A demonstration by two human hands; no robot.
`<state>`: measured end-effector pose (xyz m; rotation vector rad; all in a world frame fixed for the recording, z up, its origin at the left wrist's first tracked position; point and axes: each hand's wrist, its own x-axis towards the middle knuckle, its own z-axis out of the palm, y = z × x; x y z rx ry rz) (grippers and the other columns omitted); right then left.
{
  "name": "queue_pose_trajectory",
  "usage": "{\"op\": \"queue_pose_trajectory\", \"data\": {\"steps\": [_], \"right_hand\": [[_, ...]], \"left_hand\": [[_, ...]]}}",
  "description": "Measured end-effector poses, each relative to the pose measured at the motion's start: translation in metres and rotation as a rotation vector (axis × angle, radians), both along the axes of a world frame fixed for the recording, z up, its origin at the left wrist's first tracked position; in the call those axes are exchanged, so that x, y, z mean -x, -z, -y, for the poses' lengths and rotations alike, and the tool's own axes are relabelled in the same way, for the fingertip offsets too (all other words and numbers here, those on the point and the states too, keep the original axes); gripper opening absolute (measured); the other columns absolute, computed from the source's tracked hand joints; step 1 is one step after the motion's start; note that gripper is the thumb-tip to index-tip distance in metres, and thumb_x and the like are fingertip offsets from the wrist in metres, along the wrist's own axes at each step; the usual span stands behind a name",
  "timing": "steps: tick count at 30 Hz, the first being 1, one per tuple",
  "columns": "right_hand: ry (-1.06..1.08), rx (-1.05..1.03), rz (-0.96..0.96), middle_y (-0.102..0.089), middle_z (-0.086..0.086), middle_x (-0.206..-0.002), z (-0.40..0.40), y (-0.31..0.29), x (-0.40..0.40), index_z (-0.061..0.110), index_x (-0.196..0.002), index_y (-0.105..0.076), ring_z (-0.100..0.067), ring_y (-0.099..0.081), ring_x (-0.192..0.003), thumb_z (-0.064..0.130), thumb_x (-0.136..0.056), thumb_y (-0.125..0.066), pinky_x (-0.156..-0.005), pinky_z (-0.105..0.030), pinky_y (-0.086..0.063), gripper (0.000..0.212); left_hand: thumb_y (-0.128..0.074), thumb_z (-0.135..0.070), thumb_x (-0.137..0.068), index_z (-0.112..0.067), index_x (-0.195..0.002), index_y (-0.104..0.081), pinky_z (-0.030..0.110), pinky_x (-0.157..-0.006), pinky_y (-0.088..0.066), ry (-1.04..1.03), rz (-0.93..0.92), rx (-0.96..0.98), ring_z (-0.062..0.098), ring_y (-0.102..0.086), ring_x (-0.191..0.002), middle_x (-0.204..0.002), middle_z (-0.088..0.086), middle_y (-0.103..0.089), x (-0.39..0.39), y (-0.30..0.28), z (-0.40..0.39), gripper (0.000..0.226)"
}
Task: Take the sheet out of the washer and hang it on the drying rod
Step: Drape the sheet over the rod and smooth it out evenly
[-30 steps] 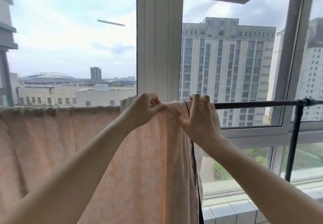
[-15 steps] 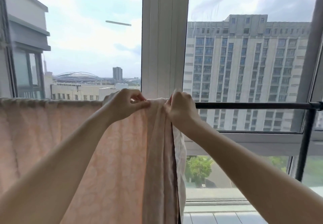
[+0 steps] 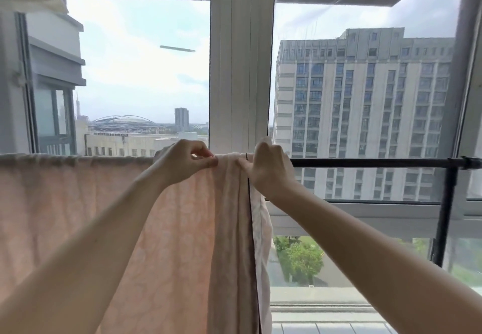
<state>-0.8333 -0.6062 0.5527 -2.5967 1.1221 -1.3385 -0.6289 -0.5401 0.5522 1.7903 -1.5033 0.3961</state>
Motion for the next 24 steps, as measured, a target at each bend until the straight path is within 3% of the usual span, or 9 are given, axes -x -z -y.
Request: {"op": "queue_pose_trajectory", "data": {"steps": [3,6,9,12,15,24], "right_hand": [[-0.066,-0.044,-0.009,-0.059,-0.007,-0.082,-0.002,0.002,-0.012,0.009,-0.107,-0.043,-0.027,-0.062,-0.080,0.019,-0.092,-0.060,-0.065,-0.037,-0.049,0.025],[-0.127,0.032,-0.042,-0.060,-0.010,-0.080,-0.004,0.005,-0.018,0.009,-0.097,-0.046,-0.028,-0.062,-0.074,0.002,-0.093,-0.051,-0.065,-0.041,-0.055,0.010],[-0.117,0.124,-0.111,-0.060,-0.010,-0.076,-0.003,0.005,-0.021,0.012,-0.090,-0.044,-0.029,-0.062,-0.070,-0.008,-0.090,-0.048,-0.063,-0.041,-0.056,0.019],[-0.073,0.073,-0.087,-0.061,-0.012,-0.079,0.011,-0.006,-0.009,0.010,-0.090,-0.046,-0.030,-0.061,-0.074,-0.007,-0.089,-0.048,-0.065,-0.040,-0.055,0.017],[-0.027,0.012,-0.012,-0.058,-0.009,-0.077,0.030,-0.015,0.013,0.008,-0.087,-0.051,-0.026,-0.061,-0.073,-0.004,-0.089,-0.049,-0.064,-0.038,-0.054,0.012],[0.028,0.021,0.044,-0.054,-0.002,-0.074,0.054,-0.012,0.055,0.012,-0.084,-0.050,-0.019,-0.055,-0.069,0.002,-0.092,-0.047,-0.060,-0.030,-0.043,0.013]], "left_hand": [[-0.053,-0.084,-0.058,-0.051,-0.082,-0.066,0.040,-0.088,-0.052,0.010,-0.026,0.003,0.003,-0.063,-0.089,-0.083,-0.024,-0.069,-0.002,0.001,0.000,0.042],[-0.057,-0.084,-0.057,-0.047,-0.081,-0.068,0.041,-0.085,-0.054,0.033,-0.051,0.018,0.003,-0.064,-0.086,-0.082,-0.022,-0.069,0.002,0.002,-0.002,0.046],[-0.059,-0.086,-0.057,-0.039,-0.079,-0.071,0.040,-0.082,-0.055,0.050,-0.077,0.034,0.004,-0.064,-0.083,-0.080,-0.020,-0.070,0.001,0.002,-0.008,0.053],[-0.062,-0.080,-0.062,-0.040,-0.078,-0.071,0.032,-0.075,-0.052,0.000,-0.043,0.029,0.004,-0.064,-0.081,-0.077,-0.021,-0.069,-0.003,0.002,-0.012,0.044],[-0.067,-0.071,-0.069,-0.045,-0.082,-0.071,0.032,-0.077,-0.053,-0.038,-0.014,0.029,0.003,-0.065,-0.083,-0.077,-0.022,-0.070,-0.008,0.004,-0.012,0.029],[-0.057,-0.085,-0.058,-0.051,-0.085,-0.071,0.034,-0.084,-0.052,0.005,-0.016,0.024,-0.003,-0.063,-0.086,-0.077,-0.030,-0.068,0.002,0.002,0.004,0.046]]}}
